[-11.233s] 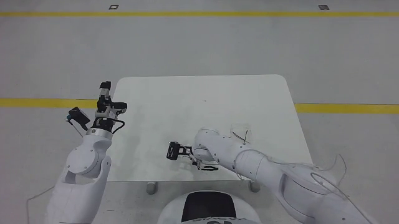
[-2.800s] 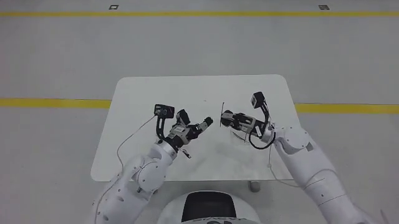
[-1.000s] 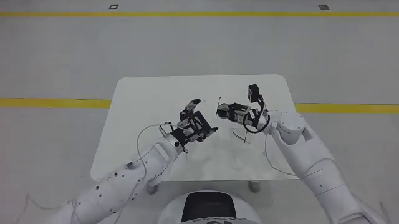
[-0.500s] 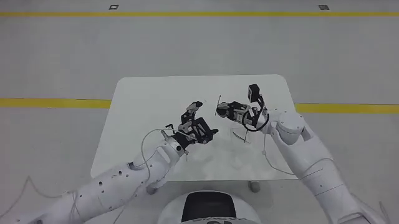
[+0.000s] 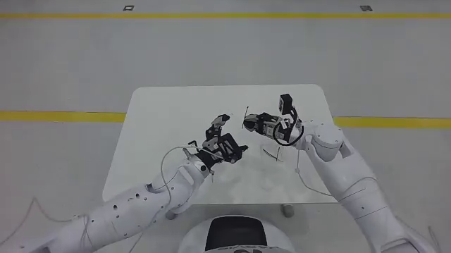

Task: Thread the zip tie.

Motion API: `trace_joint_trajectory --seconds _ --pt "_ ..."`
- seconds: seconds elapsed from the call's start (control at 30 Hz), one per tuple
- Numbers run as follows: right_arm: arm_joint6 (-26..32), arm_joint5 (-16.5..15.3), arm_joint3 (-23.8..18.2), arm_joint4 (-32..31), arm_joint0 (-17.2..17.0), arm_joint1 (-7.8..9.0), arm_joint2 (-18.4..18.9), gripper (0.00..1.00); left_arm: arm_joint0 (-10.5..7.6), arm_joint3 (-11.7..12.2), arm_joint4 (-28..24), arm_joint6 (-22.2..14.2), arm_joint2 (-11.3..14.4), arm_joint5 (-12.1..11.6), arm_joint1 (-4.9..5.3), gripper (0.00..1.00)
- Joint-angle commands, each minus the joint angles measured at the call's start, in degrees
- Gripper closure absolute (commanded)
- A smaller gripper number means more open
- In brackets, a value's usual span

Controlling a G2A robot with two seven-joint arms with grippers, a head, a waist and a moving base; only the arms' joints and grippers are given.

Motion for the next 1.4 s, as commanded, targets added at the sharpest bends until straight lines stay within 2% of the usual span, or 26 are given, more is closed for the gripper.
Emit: trace_joint_trajectory --seconds 0.0,0.13,0.2,0.47,0.5,0.6,0.7,0.73,0.93,0.97,1.07,1.37 --pt "-0.9 -0.3 -0.2 0.0 -0.3 -0.05 -0.1 1.0 -1.21 1.0 0.0 0.3 0.2 -0.5 0.12 0.0" --pt "-2.2 0.2 -0.3 0.7 -0.6 -0.21 -0.3 1.0 -6.52 2.1 0.0 0.3 4.6 2.2 0.99 0.0" --pt "-2.3 0.4 -0.3 0.9 -0.4 -0.28 -0.5 1.0 -10.57 2.4 0.0 -0.1 7.7 2.3 1.67 0.0" --pt "-2.3 0.4 -0.3 0.9 -0.4 -0.28 -0.5 1.0 -10.51 2.7 0.0 0.0 7.8 1.9 1.66 0.0" --pt "-3.0 0.1 -0.5 0.9 -0.7 -0.32 -0.5 1.0 -11.01 3.2 0.0 0.3 7.9 0.6 1.65 0.0" --pt "-4.3 0.8 -0.9 0.9 -0.9 -0.4 -0.6 1.0 -13.13 4.1 0.0 0.4 9.4 -0.4 1.75 0.0" --pt "-4.9 1.8 -1.1 1.5 -0.8 -0.48 -0.6 1.0 -17.58 5.1 0.0 -0.2 13.7 -0.1 2.03 0.0" --pt "-4.9 1.8 -1.1 1.5 -0.8 -0.48 -0.6 1.0 -18.46 5.3 0.0 0.0 14.1 0.2 2.11 0.0" --pt "-4.9 1.8 -1.1 1.5 -0.8 -0.48 -0.6 1.0 -18.46 5.3 0.0 0.0 14.1 0.2 2.11 0.0" --pt "-5.1 1.7 -1.1 1.5 -0.9 -0.49 -0.6 1.0 -18.48 5.4 0.0 0.3 14.1 -0.2 2.09 0.0" --pt "-6.4 2.4 -1.4 1.9 -1.1 -0.62 -0.8 1.0 -20.02 6.4 0.0 0.8 14.1 -3.0 2.17 0.0" --pt "-7.5 3.4 -0.9 3.0 -0.7 -0.87 -0.8 1.0 -22.28 6.3 0.0 0.6 14.1 -7.0 2.63 0.0"
